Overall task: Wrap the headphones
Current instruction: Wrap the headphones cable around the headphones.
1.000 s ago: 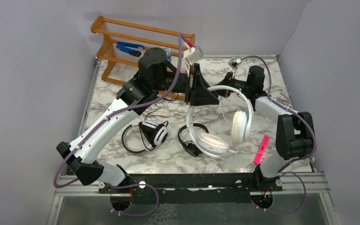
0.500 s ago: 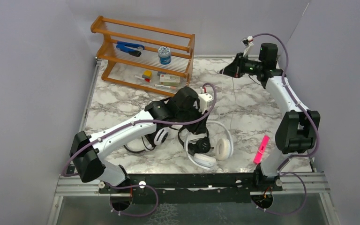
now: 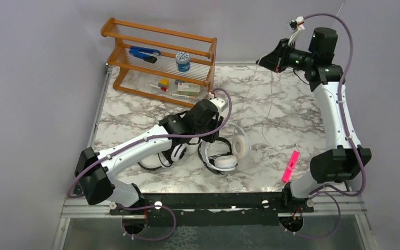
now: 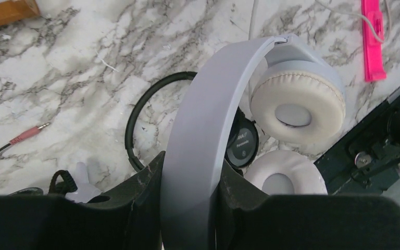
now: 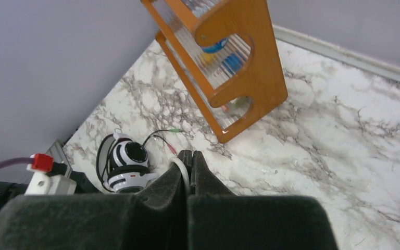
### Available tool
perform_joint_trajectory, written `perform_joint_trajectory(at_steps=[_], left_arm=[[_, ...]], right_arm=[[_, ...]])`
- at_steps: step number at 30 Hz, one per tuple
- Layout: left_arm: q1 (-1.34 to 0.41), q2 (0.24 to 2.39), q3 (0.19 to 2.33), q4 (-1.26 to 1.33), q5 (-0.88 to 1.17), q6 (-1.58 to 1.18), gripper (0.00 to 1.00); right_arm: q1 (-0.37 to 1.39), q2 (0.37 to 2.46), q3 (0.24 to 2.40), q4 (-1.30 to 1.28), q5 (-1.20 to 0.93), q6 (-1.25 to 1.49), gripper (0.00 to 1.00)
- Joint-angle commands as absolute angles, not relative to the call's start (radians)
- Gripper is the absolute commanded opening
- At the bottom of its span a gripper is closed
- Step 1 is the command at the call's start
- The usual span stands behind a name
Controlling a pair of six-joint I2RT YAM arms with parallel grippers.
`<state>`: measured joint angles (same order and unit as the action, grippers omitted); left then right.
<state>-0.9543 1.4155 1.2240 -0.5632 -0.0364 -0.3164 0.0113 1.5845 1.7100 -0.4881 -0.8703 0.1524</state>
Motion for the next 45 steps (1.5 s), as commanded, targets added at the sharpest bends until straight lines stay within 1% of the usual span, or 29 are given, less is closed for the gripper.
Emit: perform_joint_trajectory(at_steps=[1,7,14,17,20,25,27,32,38,45], left_arm=[[-0.937,1.412,1.305,-0.523,-0.173,-0.388,0.0],[-0.867,1.488,1.424,-0.511,-0.271,-0.451,0.0],[-0.811,1.584,1.552,-0.371,-0.329,-0.55,0.0],[-0.768,1.618,1.599,-0.329,-0.35,-0.598,0.0],[-0.71,1.639,1.638,-0.287,-0.353,-0.64,0.0],[-0.642,1.671,1.736,-0.241,-0.368,-0.688,0.0],[-0.629,1.675,1.774,-0.216,-0.359,-0.721,0.0],[-0.625,1.677,1.805,-0.117,-0.339,-0.794,0.0],[-0.624,1.691,1.824,-0.034,-0.254,-0.913,0.0],[-0.615,1.712,1.882,-0.021,-0.175,-0.968,0.0]], right_arm=[[0.009,1.5,1.829,-0.605,-0.826,0.149,0.0],[0.012,1.434,1.864,-0.621,-0.921,0.201,0.0],[0.012,1.359,1.751,-0.571,-1.089,0.323,0.0],[0.014,1.323,1.737,-0.574,-1.154,0.36,0.0],[0.021,1.263,1.733,-0.565,-1.158,0.387,0.0],[0.04,1.199,1.691,-0.475,-1.2,0.471,0.0],[0.047,1.175,1.636,-0.451,-1.209,0.487,0.0],[0.05,1.086,1.421,-0.302,-1.216,0.565,0.0],[0.076,1.015,1.162,-0.039,-1.222,0.707,0.0],[0.202,1.05,1.039,-0.009,-1.136,0.659,0.01]])
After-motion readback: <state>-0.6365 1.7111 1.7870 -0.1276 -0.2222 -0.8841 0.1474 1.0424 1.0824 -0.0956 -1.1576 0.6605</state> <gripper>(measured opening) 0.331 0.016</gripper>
